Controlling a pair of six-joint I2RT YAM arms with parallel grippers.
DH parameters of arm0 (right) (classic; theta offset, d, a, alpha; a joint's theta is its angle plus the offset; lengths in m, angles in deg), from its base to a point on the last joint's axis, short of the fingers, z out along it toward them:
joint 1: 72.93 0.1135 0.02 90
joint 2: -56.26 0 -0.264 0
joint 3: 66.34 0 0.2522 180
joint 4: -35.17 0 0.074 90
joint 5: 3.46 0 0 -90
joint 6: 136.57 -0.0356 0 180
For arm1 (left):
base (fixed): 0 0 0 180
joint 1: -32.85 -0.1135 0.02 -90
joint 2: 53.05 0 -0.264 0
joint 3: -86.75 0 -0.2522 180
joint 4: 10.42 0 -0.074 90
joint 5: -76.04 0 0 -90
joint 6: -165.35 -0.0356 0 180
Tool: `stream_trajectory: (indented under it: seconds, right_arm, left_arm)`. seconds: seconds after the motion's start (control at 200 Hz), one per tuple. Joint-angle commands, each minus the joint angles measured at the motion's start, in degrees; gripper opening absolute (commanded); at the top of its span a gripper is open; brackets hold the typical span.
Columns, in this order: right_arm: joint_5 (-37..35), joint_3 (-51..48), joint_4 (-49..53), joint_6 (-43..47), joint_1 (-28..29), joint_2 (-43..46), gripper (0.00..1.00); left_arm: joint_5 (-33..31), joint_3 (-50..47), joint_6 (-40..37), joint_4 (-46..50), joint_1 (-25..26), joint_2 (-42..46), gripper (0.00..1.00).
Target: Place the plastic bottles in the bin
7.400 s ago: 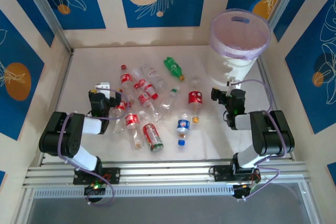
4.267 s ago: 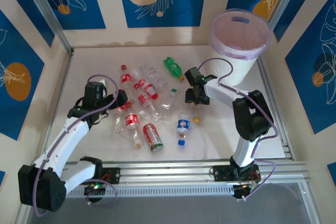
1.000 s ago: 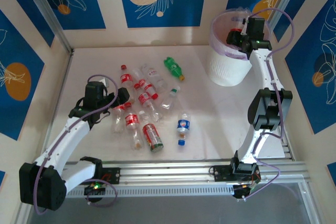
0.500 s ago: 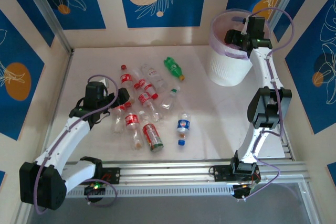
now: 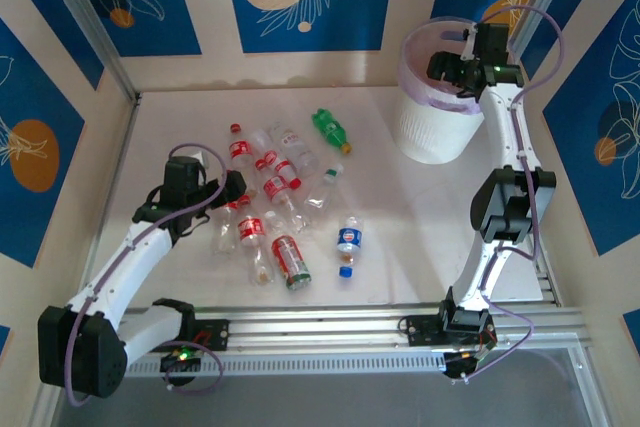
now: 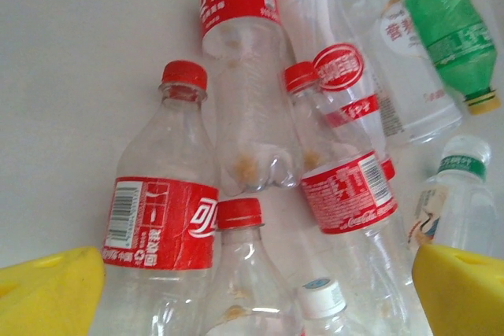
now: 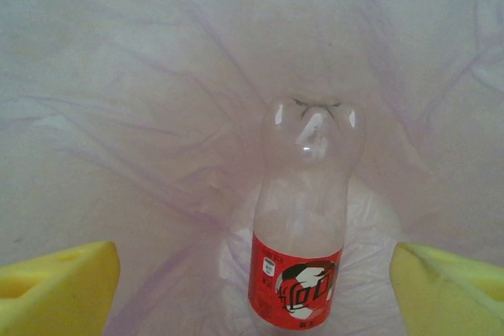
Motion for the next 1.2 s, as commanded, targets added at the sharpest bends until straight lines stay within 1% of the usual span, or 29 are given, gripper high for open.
stream_trajectory:
  seconds: [0.0,0.065,0.145,0.245,0.32,0.39,0.51,0.59,0.65,0.725,0.84,1.0,1.085,1.195]
  right_arm:
    - [1.99,4.39,4.29,1.72,-0.06,3.15,0.93]
    - [1.73,6.42,6.08,1.91,0.01,4.32,1.0]
    - [1.38,8.16,7.69,2.0,0.16,6.16,0.99]
    - [1.32,7.47,7.77,2.08,0.93,9.62,0.99]
    - [1.24,6.82,9.24,1.97,2.22,12.19,0.99]
    - [1.21,5.07,10.39,0.42,3.91,14.95,0.99]
    - [1.07,-0.11,11.13,-1.37,7.45,20.22,0.99]
    - [0.63,-3.16,12.99,-1.85,10.78,23.18,0.99]
    - [0.98,-6.9,13.23,-1.85,13.37,25.81,0.99]
    - [4.66,-12.49,12.45,-3.39,15.32,29.23,0.99]
    - [12.25,-18.75,12.77,-6.97,15.79,33.45,0.99]
    - [19.44,-28.93,10.45,-8.81,17.12,40.25,0.99]
    - [21.84,-32.95,9.75,-9.3,17.78,42.79,1.0]
    - [22.89,-37.6,8.1,-10.19,19.0,45.39,1.0]
  left_arm:
    - [-2.73,3.28,-5.19,6.71,0.45,-1.72,1.0]
    - [-4.05,4.72,-7.05,10.11,0.47,-3.22,1.0]
    - [-6.34,5.85,-7.69,13.52,0.51,-4.91,1.0]
    - [-7.76,5.79,-7.61,15.3,0.43,-5.98,1.0]
    - [-8.28,5.32,-7.23,16.3,0.48,-6.45,0.96]
    - [-7.26,4.91,-6.73,17.66,0.43,-6.71,0.93]
    - [-2.13,4.16,-5.66,22.33,0.63,-4.63,0.91]
    - [-1.58,3.07,-4.81,26.5,0.96,-1.99,0.91]
    - [-1.81,1.6,-4.64,27.83,0.96,-0.25,0.89]
    - [-1.46,0.27,-4.39,27.5,0.96,0.06,0.86]
    - [1.78,-0.27,-4.52,25.88,1.07,-2.27,0.83]
    - [1.36,-1.3,-4.96,24.07,1.11,-5.1,0.8]
    - [2.32,-2.16,-4.8,21.83,1.12,-6.53,0.78]
    - [2.15,-2.89,-4.61,19.66,1.05,-8.7,0.77]
